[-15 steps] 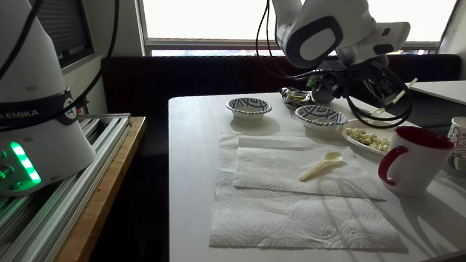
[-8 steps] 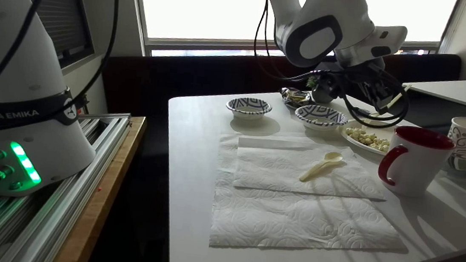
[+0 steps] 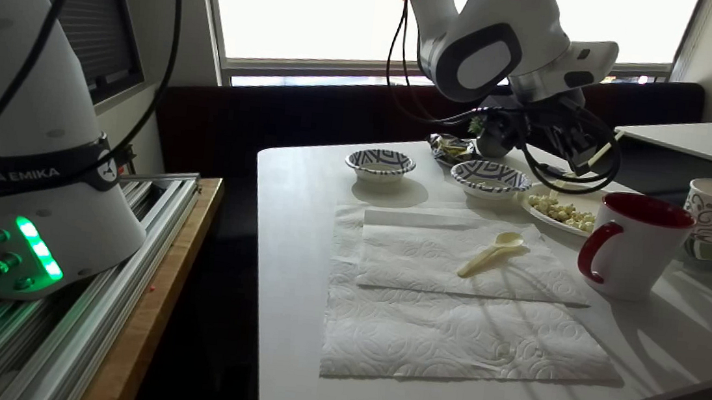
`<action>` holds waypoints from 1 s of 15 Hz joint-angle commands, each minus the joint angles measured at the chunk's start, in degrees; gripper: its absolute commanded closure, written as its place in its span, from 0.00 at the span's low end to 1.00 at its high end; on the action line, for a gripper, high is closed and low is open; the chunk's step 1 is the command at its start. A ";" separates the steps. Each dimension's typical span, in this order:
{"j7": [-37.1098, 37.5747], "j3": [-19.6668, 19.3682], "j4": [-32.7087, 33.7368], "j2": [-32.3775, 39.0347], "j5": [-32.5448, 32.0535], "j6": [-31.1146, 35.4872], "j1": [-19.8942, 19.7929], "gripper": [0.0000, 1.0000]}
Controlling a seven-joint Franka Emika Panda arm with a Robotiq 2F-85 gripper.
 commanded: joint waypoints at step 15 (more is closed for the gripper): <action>0.23 -1.53 3.31 2.44 0.16 -1.45 0.99 0.97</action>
